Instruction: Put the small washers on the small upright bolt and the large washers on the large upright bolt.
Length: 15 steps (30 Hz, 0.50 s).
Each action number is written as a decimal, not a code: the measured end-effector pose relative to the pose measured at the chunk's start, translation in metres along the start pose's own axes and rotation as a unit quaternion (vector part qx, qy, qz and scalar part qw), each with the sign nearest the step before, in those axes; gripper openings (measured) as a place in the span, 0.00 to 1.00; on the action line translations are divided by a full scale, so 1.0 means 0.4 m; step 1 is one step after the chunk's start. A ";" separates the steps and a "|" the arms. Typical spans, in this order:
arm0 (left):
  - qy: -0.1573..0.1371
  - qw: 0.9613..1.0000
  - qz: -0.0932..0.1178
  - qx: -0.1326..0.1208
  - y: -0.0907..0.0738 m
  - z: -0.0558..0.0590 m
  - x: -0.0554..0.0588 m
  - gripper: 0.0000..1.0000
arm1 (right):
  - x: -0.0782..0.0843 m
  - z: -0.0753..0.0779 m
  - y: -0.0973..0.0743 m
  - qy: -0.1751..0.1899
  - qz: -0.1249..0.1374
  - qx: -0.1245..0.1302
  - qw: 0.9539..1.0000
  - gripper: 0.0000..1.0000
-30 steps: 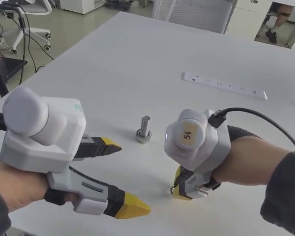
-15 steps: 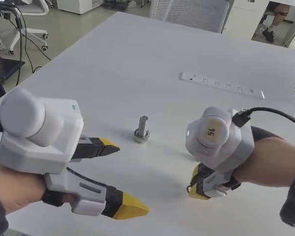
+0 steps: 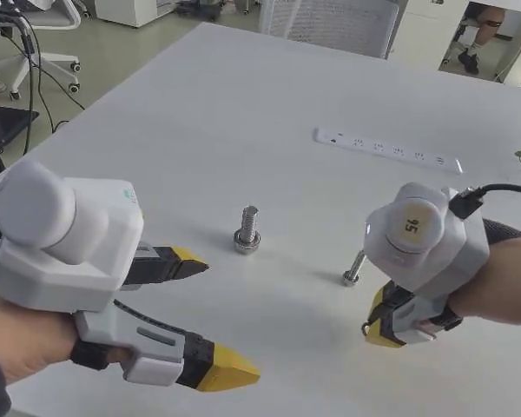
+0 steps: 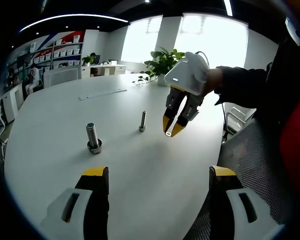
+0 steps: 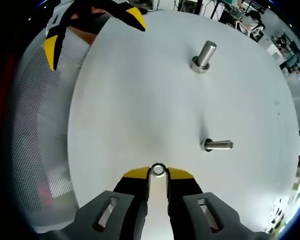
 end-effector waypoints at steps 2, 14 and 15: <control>0.001 1.000 0.000 0.000 0.000 0.000 0.000 0.82 | 0.004 0.008 -0.007 0.003 0.001 0.003 1.000 0.14; 0.002 1.000 0.000 0.001 0.002 -0.002 0.000 0.82 | 0.006 0.044 -0.049 0.009 0.002 0.020 1.000 0.14; 0.001 1.000 -0.001 0.001 0.002 -0.002 0.000 0.82 | 0.005 0.047 -0.052 0.009 0.003 0.021 1.000 0.14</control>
Point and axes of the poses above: the centre of the closed fingertips' face, and the gripper's own axes: y roughly forward along the fingers, z roughly to its right, x roughly out of its underside, the point moved 1 cm from there along -y, roughly backward along the fingers, and after that the axes turned 2 degrees about y, right-handed, at the moved point
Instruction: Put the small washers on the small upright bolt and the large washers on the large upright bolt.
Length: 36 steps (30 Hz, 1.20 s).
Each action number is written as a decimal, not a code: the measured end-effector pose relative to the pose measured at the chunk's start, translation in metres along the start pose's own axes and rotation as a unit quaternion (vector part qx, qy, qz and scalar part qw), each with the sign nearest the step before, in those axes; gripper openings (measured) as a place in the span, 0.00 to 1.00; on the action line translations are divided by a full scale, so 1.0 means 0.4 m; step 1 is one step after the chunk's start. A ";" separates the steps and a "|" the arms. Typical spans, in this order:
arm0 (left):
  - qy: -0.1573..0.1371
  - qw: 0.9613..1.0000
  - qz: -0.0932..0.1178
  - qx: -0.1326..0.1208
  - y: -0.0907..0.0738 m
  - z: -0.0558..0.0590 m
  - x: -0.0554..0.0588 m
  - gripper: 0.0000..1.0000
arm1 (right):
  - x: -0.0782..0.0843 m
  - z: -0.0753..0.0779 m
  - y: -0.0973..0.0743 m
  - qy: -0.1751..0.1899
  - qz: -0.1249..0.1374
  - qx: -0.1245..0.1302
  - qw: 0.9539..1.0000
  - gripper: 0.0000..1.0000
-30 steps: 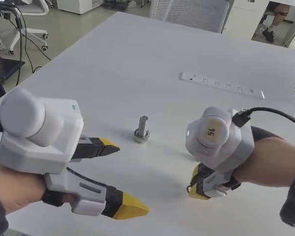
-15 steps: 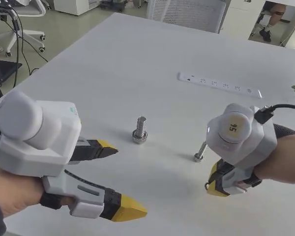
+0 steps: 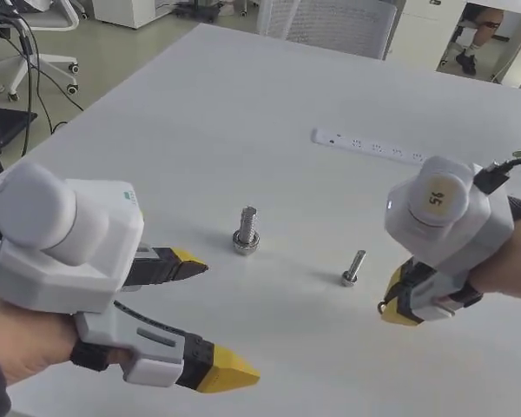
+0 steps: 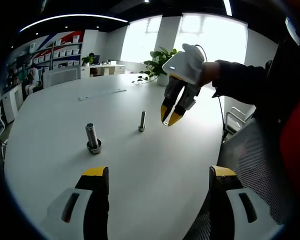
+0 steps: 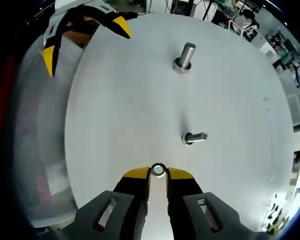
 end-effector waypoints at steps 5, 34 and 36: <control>0.000 1.000 0.000 -0.001 0.000 -0.001 0.001 0.82 | -0.013 0.013 -0.019 -0.003 0.004 0.006 1.000 0.14; -0.002 1.000 -0.003 -0.004 -0.001 0.001 0.008 0.82 | -0.106 0.107 -0.068 -0.044 0.014 0.041 0.998 0.14; -0.004 1.000 -0.003 -0.003 -0.001 0.001 0.009 0.82 | -0.111 0.106 -0.066 -0.046 0.015 0.040 0.998 0.14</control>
Point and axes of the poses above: the centre of the closed fingertips' face, and the gripper's own axes: y roughly forward along the fingers, z roughly to its right, x roughly out of its underside, the point moved 1 cm from there along -y, roughly backward along the fingers, and after that the axes turned 2 degrees about y, right-handed, at the moved point
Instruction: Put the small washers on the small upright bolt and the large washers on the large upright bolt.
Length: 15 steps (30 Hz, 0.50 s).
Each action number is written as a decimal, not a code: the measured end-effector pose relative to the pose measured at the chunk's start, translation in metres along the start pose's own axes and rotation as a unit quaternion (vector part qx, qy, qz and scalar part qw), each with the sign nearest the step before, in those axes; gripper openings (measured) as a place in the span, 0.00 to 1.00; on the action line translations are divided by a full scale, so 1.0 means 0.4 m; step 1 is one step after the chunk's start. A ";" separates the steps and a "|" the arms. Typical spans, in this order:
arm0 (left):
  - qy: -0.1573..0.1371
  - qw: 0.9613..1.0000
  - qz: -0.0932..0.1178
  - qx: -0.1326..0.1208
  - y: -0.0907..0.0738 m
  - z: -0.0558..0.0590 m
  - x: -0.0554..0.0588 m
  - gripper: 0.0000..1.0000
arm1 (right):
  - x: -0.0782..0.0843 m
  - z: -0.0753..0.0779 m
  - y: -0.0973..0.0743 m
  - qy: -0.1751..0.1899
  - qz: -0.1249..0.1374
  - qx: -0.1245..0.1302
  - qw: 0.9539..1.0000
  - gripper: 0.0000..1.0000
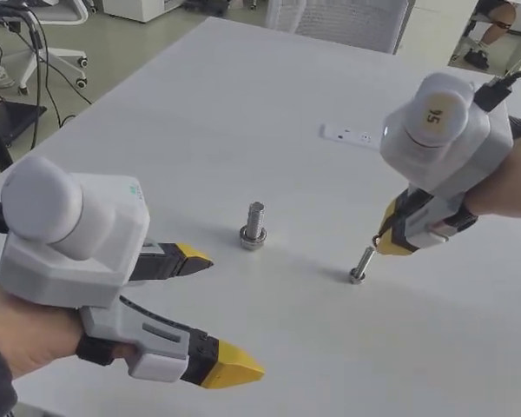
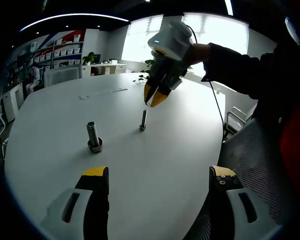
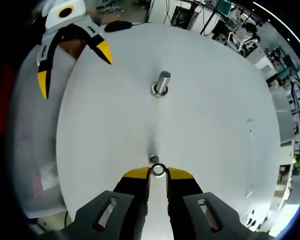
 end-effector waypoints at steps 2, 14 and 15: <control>0.000 1.000 -0.001 0.000 0.000 0.000 0.001 0.82 | -0.002 0.000 0.003 -0.001 0.000 -0.001 1.000 0.14; -0.002 1.000 -0.002 0.000 0.001 0.001 0.004 0.82 | 0.005 -0.001 0.031 -0.006 -0.012 -0.012 1.000 0.14; -0.002 1.000 -0.002 -0.001 0.001 0.000 0.005 0.82 | 0.004 0.000 0.034 -0.006 -0.012 -0.014 1.000 0.14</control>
Point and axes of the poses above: the centre of the closed fingertips' face, and the gripper's own axes: y roughly forward along the fingers, z roughly to its right, x roughly out of its underside, the point moved 1 cm from there along -y, roughly backward along the fingers, and after that the axes turned 2 degrees about y, right-handed, at the moved point
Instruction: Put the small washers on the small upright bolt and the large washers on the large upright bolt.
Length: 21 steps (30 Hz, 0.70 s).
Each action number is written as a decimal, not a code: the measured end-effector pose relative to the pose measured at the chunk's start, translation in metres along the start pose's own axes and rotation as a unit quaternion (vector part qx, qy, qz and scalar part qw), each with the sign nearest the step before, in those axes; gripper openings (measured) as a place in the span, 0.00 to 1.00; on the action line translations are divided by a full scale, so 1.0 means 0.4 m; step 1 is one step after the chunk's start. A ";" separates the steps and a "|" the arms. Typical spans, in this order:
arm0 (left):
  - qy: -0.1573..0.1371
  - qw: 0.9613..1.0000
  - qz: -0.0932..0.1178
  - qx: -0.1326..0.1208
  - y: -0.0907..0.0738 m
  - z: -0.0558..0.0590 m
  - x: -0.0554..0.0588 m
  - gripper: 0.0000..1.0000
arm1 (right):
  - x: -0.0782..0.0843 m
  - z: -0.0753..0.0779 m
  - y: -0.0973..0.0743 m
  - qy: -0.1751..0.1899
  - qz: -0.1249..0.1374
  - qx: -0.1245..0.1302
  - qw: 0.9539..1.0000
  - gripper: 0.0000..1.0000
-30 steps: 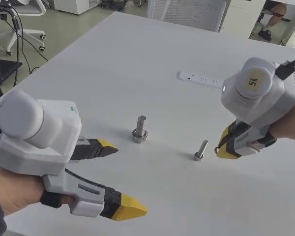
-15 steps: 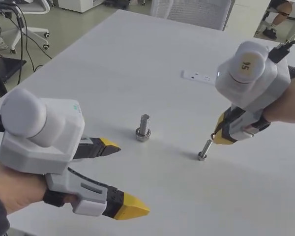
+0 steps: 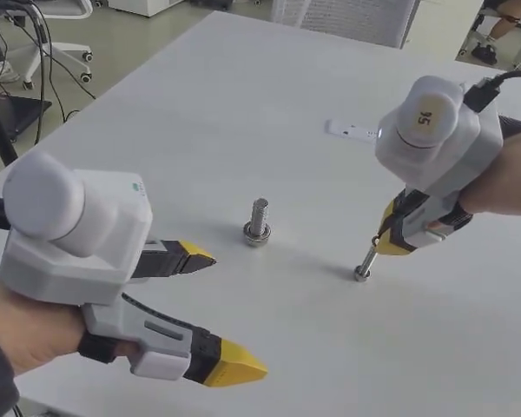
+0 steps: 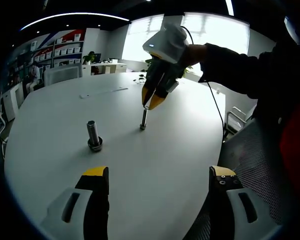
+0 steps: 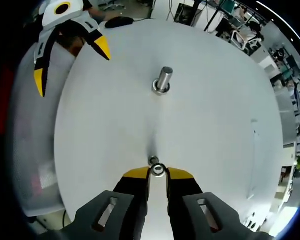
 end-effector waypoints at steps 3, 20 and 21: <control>-0.001 1.000 0.000 0.000 0.000 -0.001 0.000 0.82 | -0.002 0.000 0.003 -0.001 0.000 -0.002 1.000 0.14; -0.005 1.000 -0.005 0.000 0.001 -0.006 0.007 0.82 | 0.004 -0.012 0.040 0.001 -0.007 -0.018 1.000 0.14; -0.005 1.000 -0.006 0.000 0.001 -0.006 0.007 0.82 | 0.004 -0.013 0.044 0.001 -0.007 -0.019 1.000 0.14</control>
Point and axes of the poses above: the centre of the closed fingertips' face, and the gripper's own axes: y roughly forward along the fingers, z roughly to its right, x roughly out of its underside, the point moved 1 cm from there along -y, roughly backward along the fingers, and after that the axes turned 2 degrees about y, right-handed, at the moved point
